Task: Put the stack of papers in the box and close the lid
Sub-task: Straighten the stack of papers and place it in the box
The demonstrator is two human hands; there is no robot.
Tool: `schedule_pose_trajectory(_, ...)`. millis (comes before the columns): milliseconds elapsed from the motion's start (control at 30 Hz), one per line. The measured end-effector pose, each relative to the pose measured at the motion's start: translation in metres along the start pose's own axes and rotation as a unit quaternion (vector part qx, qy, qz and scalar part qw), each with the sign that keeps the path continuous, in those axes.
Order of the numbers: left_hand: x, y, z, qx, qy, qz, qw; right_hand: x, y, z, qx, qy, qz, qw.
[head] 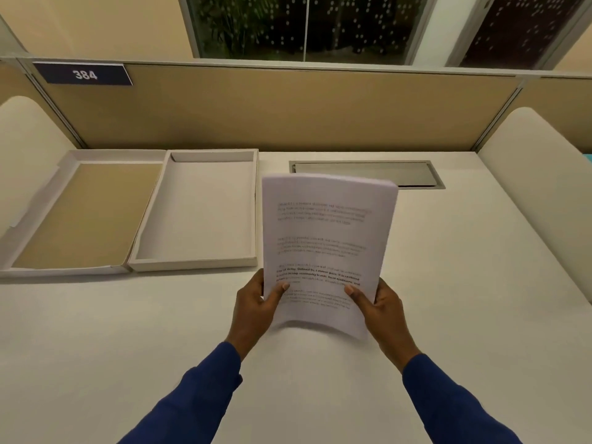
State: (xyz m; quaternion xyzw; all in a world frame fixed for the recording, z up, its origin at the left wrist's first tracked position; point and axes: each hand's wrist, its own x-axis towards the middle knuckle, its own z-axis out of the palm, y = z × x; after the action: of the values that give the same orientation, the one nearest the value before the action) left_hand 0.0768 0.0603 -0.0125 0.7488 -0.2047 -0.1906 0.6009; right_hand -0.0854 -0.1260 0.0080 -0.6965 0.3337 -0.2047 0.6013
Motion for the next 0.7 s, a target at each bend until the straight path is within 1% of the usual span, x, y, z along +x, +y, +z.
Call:
schedule_pose_trajectory(167, 0.019, 0.001, -0.033, 0.037, 0.045, 0.009, 0.998, 0.016, -0.022, 0.04, 0.042, -0.019, 0.026, 0.999)
schedule_pose_trajectory(267, 0.035, 0.002, -0.063, 0.062, 0.067, 0.008, 0.996, 0.032, -0.037, 0.071, 0.05, -0.038, 0.036, 0.997)
schedule_pose_trajectory(467, 0.075, -0.001, -0.129, 0.106, 0.099, -0.01, 0.989, 0.076, -0.067, 0.143, 0.011, -0.078, 0.042, 0.996)
schedule_pose_trajectory(600, 0.109, -0.011, -0.169, 0.133, 0.119, -0.035, 0.983, 0.112, -0.078, 0.195, -0.001, -0.092, 0.069, 0.993)
schedule_pose_trajectory(700, 0.131, -0.016, -0.187, 0.157, 0.118, -0.044, 0.979, 0.134, -0.08, 0.221, -0.006, -0.101, 0.088, 0.991)
